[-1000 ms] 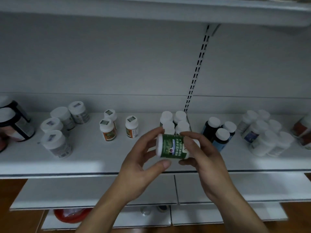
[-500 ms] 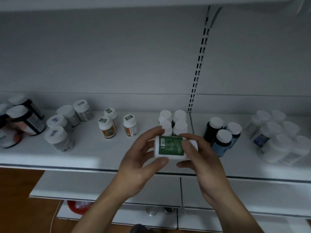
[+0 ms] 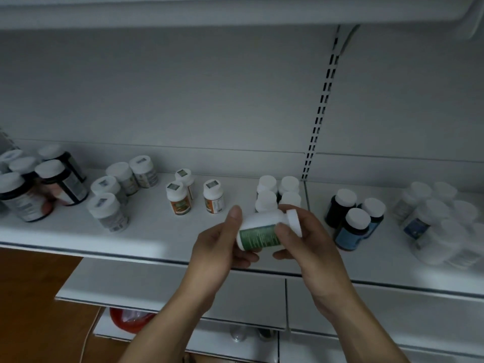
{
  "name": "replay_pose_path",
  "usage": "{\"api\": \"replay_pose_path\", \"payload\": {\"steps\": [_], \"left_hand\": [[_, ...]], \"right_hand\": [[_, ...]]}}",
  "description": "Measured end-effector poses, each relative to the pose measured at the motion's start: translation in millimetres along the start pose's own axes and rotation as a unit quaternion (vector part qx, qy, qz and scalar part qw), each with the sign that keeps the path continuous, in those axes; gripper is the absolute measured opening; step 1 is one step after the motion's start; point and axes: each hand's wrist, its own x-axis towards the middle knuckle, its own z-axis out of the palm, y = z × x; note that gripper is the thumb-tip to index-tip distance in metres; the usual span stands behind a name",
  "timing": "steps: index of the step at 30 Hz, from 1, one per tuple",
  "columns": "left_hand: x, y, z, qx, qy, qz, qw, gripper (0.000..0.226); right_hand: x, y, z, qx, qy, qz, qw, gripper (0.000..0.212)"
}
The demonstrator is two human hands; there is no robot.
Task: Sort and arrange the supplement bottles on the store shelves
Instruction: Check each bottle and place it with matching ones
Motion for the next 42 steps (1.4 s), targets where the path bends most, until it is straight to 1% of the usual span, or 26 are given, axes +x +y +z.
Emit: {"api": "replay_pose_path", "payload": {"steps": [3, 5, 7, 9, 10, 11, 13, 15, 17, 19, 20, 22, 24, 27, 29, 31, 36, 42], "left_hand": [[-6.3, -5.0, -2.7, -0.018, -0.006, -0.047, 0.999, 0.064], [-9.2, -13.2, -4.0, -0.011, -0.011, -0.056, 0.998, 0.06], [-10.5, -24.1, -6.1, 0.015, 0.002, -0.021, 1.0, 0.043], [-12.8, -32.2, -9.6, 0.048, 0.019, 0.049, 0.997, 0.023], [-13.6, -34.2, -11.5, 0.065, 0.014, 0.082, 0.994, 0.021], [-14.4, -35.9, -13.2, 0.093, -0.002, 0.111, 0.989, 0.027], [-14.6, -38.5, -15.0, 0.188, -0.036, 0.16, 0.968, 0.045], [-12.4, -41.7, -16.4, 0.269, -0.033, 0.192, 0.943, 0.057], [-8.4, -44.5, -19.2, 0.284, 0.006, 0.179, 0.942, 0.056], [-2.0, -49.8, -25.0, 0.258, 0.03, 0.14, 0.955, 0.053], [1.8, -53.4, -28.5, 0.24, 0.033, 0.118, 0.963, 0.05], [11.1, -64.1, -36.3, 0.221, 0.038, 0.093, 0.97, 0.048], [21.8, -75.6, -43.7, 0.21, 0.05, 0.074, 0.974, 0.051], [41.7, -83.4, -53.9, 0.195, 0.064, 0.055, 0.977, 0.052], [53.8, -83.7, -57.1, 0.211, 0.053, 0.051, 0.975, 0.05], [61.7, -81.3, -58.1, 0.22, 0.035, 0.047, 0.974, 0.051], [82.2, -87.0, -58.4, 0.221, 0.015, 0.074, 0.972, 0.055], [112.4, -77.2, -50.2, 0.236, -0.018, 0.104, 0.966, 0.059]], "right_hand": [[-4.8, 3.5, 3.3, -0.004, -0.012, 0.003, 1.0, 0.033], [-5.8, 8.0, 3.9, -0.003, 0.0, 0.009, 1.0, 0.03], [-6.7, 13.8, 3.7, -0.009, 0.016, 0.022, 1.0, 0.03], [-8.8, 16.0, 3.6, -0.038, 0.029, 0.032, 0.998, 0.032], [-9.1, 16.2, 3.5, -0.054, 0.029, 0.031, 0.998, 0.032], [-9.2, 15.4, 3.7, -0.069, 0.027, 0.031, 0.997, 0.033], [-8.9, 15.0, 5.5, -0.091, 0.018, 0.035, 0.995, 0.034], [-7.6, 14.4, 9.6, -0.124, 0.002, 0.028, 0.992, 0.035], [-4.3, 13.1, 15.6, -0.154, -0.014, 0.02, 0.988, 0.032], [4.6, 10.1, 21.2, -0.17, -0.015, 0.026, 0.985, 0.026], [12.2, 9.2, 22.7, -0.188, 0.003, 0.024, 0.982, 0.028], [29.9, 9.1, 21.8, -0.233, 0.066, -0.002, 0.97, 0.03], [45.6, 10.6, 22.2, -0.304, 0.095, -0.034, 0.947, 0.036], [63.2, 19.2, 26.2, -0.429, 0.072, -0.051, 0.899, 0.045], [69.6, 25.1, 31.5, -0.481, 0.054, -0.052, 0.873, 0.046], [71.2, 27.2, 36.9, -0.501, 0.052, -0.052, 0.862, 0.044], [75.7, 24.9, 38.9, -0.538, 0.064, -0.028, 0.84, 0.044], [69.3, 30.3, 36.2, -0.526, 0.072, -0.034, 0.847, 0.039]]}}
